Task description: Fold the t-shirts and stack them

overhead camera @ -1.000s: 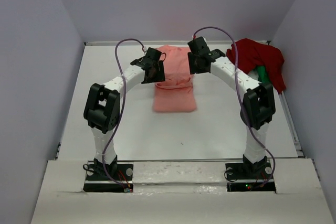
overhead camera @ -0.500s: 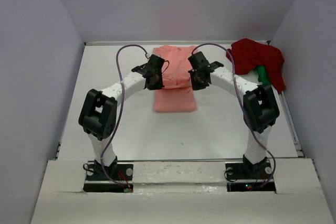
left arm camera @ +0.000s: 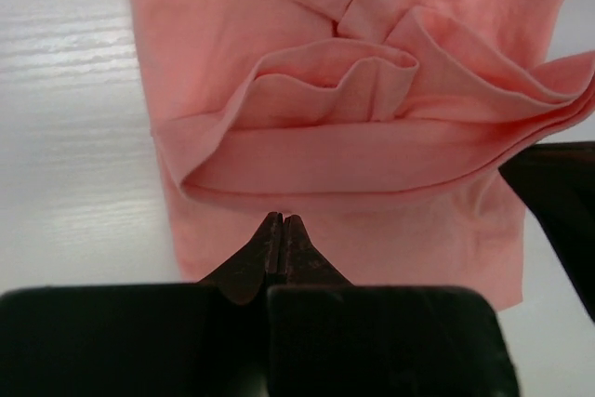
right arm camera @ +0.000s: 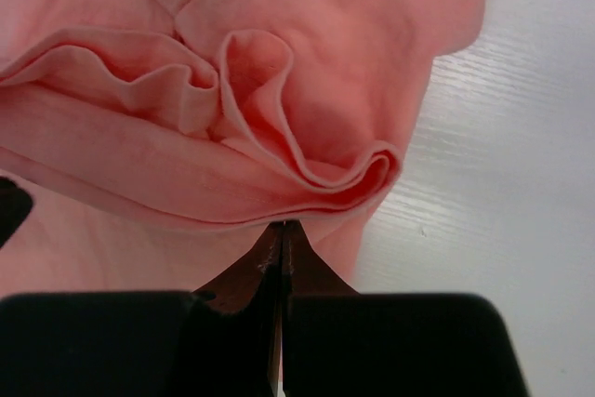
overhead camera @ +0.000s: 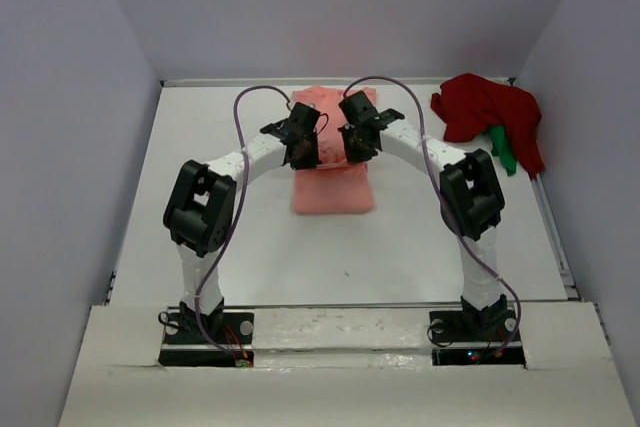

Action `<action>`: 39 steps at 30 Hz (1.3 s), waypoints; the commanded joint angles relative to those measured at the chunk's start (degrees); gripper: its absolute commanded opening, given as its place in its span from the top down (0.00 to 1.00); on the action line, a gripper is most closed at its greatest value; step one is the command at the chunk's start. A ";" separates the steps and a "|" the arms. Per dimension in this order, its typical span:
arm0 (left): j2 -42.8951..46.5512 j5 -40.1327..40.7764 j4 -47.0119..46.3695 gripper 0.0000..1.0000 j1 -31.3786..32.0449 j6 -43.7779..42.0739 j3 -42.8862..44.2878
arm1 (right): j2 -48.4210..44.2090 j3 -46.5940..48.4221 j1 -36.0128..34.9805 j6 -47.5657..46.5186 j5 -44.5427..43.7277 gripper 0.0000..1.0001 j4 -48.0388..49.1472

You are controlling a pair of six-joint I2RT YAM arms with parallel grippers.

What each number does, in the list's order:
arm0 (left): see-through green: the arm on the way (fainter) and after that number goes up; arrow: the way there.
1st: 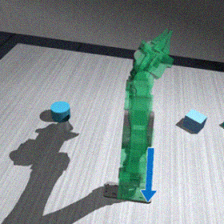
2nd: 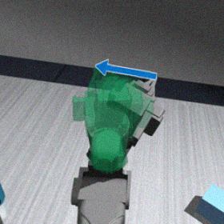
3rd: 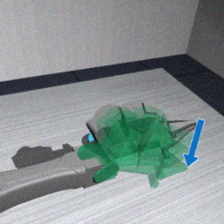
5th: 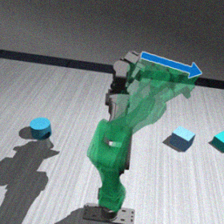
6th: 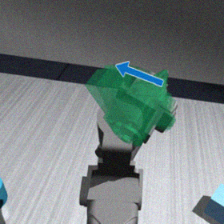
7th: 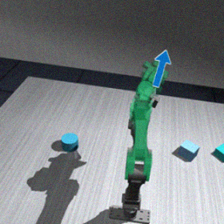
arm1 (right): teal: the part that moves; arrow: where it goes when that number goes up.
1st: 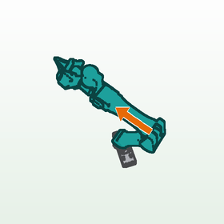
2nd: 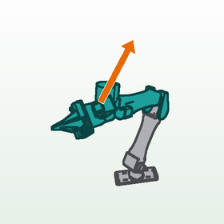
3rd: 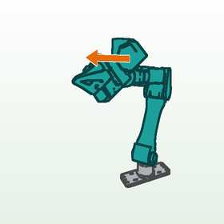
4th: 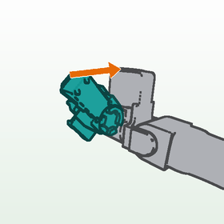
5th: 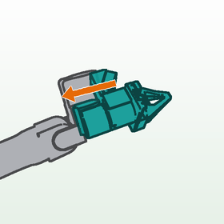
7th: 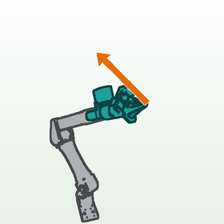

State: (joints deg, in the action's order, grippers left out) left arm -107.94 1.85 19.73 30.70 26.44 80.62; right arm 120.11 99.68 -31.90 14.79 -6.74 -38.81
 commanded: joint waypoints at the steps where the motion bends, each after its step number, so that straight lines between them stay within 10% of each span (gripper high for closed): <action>1: -3.58 -1.58 -0.22 1.00 0.33 -0.24 6.03 | 2.14 4.99 -0.71 -1.51 1.29 1.00 -1.09; 19: -7.55 -3.52 0.05 1.00 0.24 -0.42 10.35 | 18.92 19.85 0.34 -5.46 -5.19 1.00 -1.80; 39: -5.53 -3.78 -2.94 1.00 4.36 -0.42 3.32 | 12.95 19.94 0.35 -8.46 -10.84 1.00 -0.13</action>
State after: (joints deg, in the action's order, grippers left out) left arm -116.18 -1.52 18.09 32.12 26.15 85.23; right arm 136.86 117.91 -32.14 8.32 -15.05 -40.23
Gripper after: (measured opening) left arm 0.015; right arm 0.009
